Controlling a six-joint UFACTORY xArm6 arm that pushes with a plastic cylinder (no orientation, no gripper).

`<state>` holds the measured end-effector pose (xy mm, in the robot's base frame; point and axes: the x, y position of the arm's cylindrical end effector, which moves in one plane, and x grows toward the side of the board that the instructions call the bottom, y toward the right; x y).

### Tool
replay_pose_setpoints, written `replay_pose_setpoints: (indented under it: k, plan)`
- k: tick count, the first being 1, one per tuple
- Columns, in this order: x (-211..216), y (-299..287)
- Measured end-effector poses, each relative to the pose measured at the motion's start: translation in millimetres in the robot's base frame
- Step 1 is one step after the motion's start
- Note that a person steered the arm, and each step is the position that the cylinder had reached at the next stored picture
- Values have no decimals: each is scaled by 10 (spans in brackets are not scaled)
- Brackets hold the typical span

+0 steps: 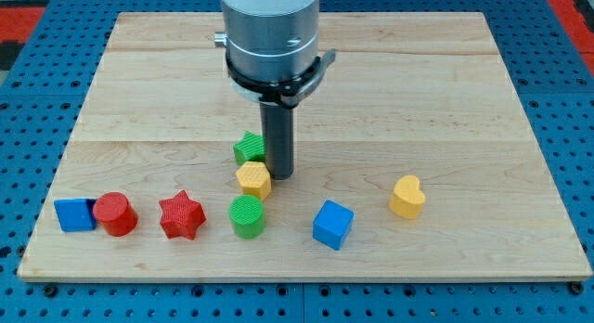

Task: Move the yellow heart diagonal top right to the green star

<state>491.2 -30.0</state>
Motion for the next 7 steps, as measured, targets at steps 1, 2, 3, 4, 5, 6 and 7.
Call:
replay_pose_setpoints:
  k: [1,2,3,4,5,6,7]
  plan:
    - [0,-35]
    - [-136,-28]
    - [-136,-141]
    - [-321,298]
    - [-468,1250]
    - [-21,1867]
    - [355,1984]
